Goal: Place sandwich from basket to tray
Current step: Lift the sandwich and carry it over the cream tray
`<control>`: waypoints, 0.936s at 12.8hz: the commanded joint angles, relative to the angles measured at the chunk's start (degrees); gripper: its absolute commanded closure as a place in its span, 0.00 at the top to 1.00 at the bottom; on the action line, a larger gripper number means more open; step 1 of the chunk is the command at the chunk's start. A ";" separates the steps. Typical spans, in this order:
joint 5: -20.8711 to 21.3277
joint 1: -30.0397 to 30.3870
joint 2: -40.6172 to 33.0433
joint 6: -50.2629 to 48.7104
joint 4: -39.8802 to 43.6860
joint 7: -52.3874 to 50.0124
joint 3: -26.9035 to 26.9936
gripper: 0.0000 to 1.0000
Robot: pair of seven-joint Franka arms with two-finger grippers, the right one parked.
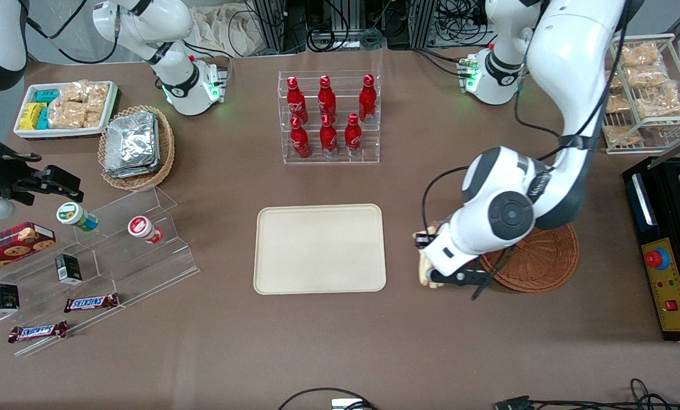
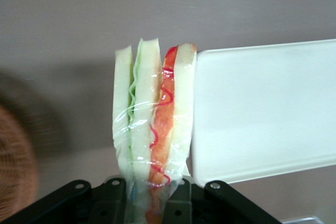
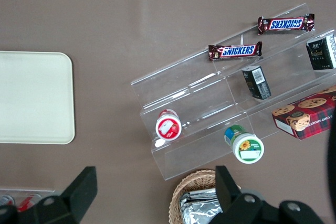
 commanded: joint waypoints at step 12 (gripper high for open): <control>-5.70 -9.98 16.48 10.03 4.95 -8.29 0.44 0.24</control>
